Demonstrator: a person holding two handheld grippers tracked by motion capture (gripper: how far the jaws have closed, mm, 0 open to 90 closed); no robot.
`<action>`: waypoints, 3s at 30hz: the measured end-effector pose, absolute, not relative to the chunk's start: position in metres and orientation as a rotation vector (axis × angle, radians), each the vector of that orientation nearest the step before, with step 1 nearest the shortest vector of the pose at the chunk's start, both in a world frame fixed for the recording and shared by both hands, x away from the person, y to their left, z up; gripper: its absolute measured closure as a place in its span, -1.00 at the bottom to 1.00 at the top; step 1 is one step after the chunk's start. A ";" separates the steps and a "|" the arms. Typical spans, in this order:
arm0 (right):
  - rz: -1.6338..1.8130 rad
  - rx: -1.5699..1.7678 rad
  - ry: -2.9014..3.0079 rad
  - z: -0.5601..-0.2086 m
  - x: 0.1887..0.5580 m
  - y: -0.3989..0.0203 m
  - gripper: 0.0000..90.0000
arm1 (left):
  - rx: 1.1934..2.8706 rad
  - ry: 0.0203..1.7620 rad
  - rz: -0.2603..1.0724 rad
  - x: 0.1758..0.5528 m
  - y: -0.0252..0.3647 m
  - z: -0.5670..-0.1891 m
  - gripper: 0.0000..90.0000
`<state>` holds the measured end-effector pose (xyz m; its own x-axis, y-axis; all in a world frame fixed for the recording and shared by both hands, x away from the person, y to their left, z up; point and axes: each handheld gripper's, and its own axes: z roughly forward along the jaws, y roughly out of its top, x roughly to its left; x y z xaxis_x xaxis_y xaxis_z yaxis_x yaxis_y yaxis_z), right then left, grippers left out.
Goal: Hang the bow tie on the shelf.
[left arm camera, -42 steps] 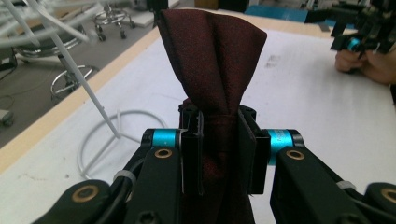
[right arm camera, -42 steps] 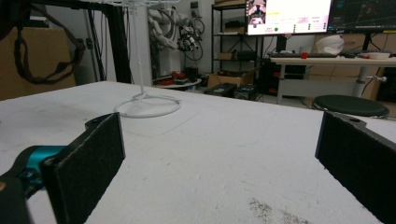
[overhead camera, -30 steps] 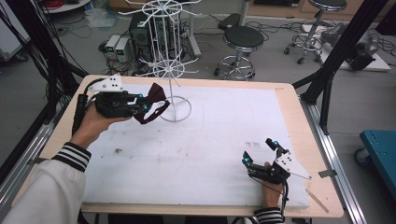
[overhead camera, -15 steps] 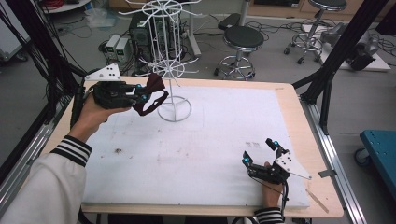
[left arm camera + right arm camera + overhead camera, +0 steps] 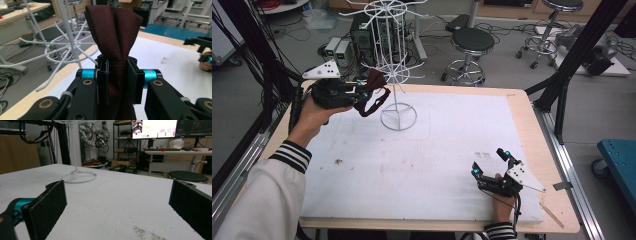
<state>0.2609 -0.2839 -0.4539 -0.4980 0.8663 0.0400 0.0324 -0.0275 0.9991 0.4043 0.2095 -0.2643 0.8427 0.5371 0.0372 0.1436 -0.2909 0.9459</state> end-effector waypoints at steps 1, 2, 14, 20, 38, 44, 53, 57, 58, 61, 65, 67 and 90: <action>1.601 0.960 1.587 -0.454 0.261 -0.284 -0.98 | 1.849 0.516 0.420 0.405 0.209 -0.265 0.64; 1.600 0.960 1.587 -0.454 0.261 -0.284 -0.98 | 1.850 0.523 0.427 0.406 0.209 -0.265 0.64; 1.599 0.959 1.587 -0.454 0.261 -0.284 -0.98 | 1.840 0.600 0.466 0.411 0.208 -0.267 0.64; 1.598 0.959 1.587 -0.454 0.261 -0.284 -0.98 | 1.840 0.641 0.498 0.414 0.206 -0.268 0.64; 1.600 0.962 1.588 -0.454 0.261 -0.284 -0.98 | 1.838 0.723 0.548 0.425 0.195 -0.267 0.63; 1.600 0.963 1.589 -0.454 0.261 -0.284 -0.98 | 1.832 0.753 0.549 0.427 0.193 -0.266 0.62; 1.600 0.959 1.588 -0.454 0.261 -0.284 -0.98 | 1.833 0.775 0.561 0.429 0.191 -0.264 0.52; 1.600 0.960 1.587 -0.454 0.261 -0.284 -0.98 | 1.827 0.797 0.569 0.429 0.191 -0.265 0.39; 1.600 0.959 1.587 -0.454 0.261 -0.284 -0.98 | 1.826 0.807 0.579 0.430 0.191 -0.265 0.35; 1.602 0.961 1.587 -0.454 0.261 -0.284 -0.98 | 1.808 0.812 0.575 0.429 0.190 -0.264 0.15; 1.600 0.959 1.587 -0.454 0.261 -0.284 -0.98 | 1.798 0.771 0.587 0.428 0.190 -0.262 -0.09; 1.601 0.959 1.587 -0.454 0.261 -0.284 -0.98 | 1.801 0.749 0.600 0.426 0.189 -0.261 -0.20; 1.597 0.953 1.584 -0.454 0.260 -0.284 -0.98 | 1.730 0.619 0.568 0.391 0.212 -0.259 -0.96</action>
<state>0.2602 -0.2837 -0.4541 -0.4970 0.8671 0.0329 0.0261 -0.0229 0.9994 0.3912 0.2125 -0.2586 0.7433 0.6666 0.0558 0.1119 -0.2061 0.9721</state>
